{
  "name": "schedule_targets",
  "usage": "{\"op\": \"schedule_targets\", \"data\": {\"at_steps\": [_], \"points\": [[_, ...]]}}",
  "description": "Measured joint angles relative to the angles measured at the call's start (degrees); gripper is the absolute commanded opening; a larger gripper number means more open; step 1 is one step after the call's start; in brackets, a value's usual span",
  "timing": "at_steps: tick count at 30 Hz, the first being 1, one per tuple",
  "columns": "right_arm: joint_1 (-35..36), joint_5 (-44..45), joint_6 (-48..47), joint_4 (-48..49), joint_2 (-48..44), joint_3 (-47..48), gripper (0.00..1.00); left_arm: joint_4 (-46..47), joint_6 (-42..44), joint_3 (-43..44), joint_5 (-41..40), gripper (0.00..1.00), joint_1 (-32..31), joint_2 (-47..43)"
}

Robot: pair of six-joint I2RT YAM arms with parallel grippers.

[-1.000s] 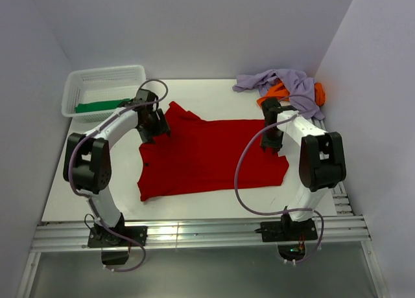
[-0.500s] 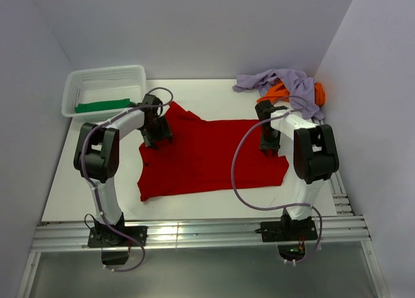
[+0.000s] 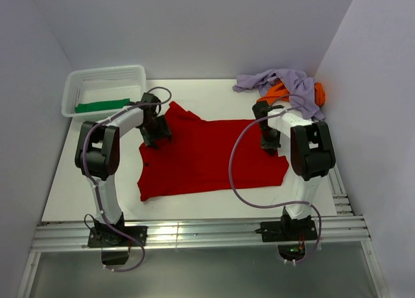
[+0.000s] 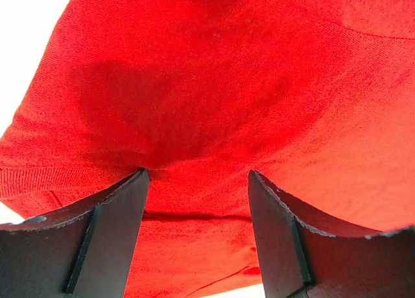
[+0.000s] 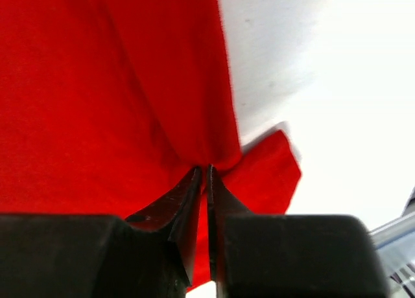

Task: Roll the t-shirts
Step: Fold the tshirt

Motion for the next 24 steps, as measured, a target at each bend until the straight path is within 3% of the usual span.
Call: {"op": "schedule_targets", "data": {"at_steps": [4, 15, 18, 19, 24], "points": [[0.0, 2.1, 0.7, -0.9, 0.0, 0.3, 0.00, -1.1, 0.0, 1.1, 2.1, 0.69, 1.1, 1.1], [-3.9, 4.2, 2.8, -1.9, -0.1, 0.3, 0.01, -2.8, 0.1, 2.7, 4.1, 0.68, 2.2, 3.3], [-7.2, 4.0, 3.2, -1.9, -0.4, 0.2, 0.13, -2.8, 0.5, 2.7, 4.3, 0.68, 2.3, 3.3], [-8.2, 3.8, 3.3, -1.9, -0.8, 0.1, 0.25, -2.8, 0.5, 2.7, 4.3, 0.68, 2.3, 3.3], [-10.2, 2.0, 3.3, -1.0, -4.7, -1.0, 0.30, -3.0, 0.7, 2.9, 4.4, 0.68, 2.3, 3.4]]}}
